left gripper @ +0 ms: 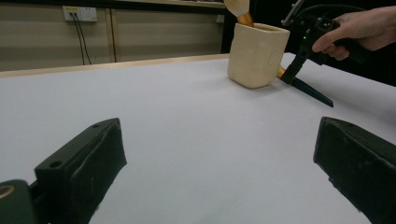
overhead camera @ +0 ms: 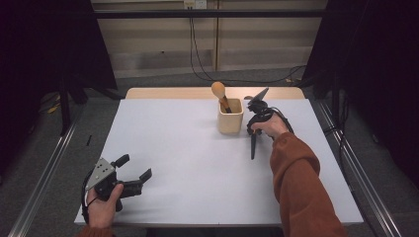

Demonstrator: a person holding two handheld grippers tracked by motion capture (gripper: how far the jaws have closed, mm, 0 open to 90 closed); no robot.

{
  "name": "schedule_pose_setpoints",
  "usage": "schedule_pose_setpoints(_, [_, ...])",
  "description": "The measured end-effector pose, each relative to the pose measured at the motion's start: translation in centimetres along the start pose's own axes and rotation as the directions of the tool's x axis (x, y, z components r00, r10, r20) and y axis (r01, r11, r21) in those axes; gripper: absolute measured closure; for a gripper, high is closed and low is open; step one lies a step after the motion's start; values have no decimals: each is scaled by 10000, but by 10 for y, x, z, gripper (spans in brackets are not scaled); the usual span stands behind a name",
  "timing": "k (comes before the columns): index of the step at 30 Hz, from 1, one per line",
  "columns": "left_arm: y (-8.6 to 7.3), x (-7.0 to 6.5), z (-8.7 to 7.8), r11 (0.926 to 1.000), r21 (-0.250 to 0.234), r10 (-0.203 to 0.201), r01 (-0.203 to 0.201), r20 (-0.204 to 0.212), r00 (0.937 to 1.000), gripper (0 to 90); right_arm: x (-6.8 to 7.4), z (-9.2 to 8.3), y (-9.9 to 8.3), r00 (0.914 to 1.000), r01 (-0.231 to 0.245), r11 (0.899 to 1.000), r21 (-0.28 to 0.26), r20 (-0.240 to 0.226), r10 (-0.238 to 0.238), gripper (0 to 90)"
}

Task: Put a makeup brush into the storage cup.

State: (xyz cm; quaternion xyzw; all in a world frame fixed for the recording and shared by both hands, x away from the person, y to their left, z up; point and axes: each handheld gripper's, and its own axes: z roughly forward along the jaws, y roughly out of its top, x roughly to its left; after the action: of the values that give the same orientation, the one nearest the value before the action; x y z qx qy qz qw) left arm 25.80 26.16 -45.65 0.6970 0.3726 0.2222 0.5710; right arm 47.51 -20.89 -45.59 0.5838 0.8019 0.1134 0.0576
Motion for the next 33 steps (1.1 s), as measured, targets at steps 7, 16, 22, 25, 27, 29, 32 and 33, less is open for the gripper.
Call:
schedule_pose_setpoints(7, [0,0,0,10000,30,45,-45,13,10000,19,5,0,1,9987,-319,9995,51,395,317,609])
schedule_pose_setpoints(16, [-1,0,0,10000,39,35,-35,19,10000,20,1,-1,3,9942,-1042,9943,225,307,1035,751])
schedule_pose_setpoints(22, [-1,0,-1,10000,63,51,-51,26,10000,20,-1,-1,3,9925,-1212,9924,196,195,1209,752])
schedule_pose_setpoints(25, [-1,0,0,9999,125,62,-62,-3,10000,20,0,-1,3,9931,-1146,9932,223,272,1140,752])
schedule_pose_setpoints(27, [-1,0,0,9999,106,75,-75,5,10000,20,-1,-1,3,9930,-1170,9929,199,172,1167,752])
schedule_pose_setpoints(29, [-1,0,0,9999,113,68,-68,-16,10000,20,-4,-3,2,9929,-1187,9928,166,85,1186,752])
schedule_pose_setpoints(32, [-1,0,0,9999,115,71,-70,-28,10000,20,-5,-7,0,9937,-1122,9937,63,-16,1122,752])
schedule_pose_setpoints(33, [-1,0,0,9999,103,66,-66,-29,10000,20,-5,-8,0,9932,-1162,9932,-14,-34,1161,752])
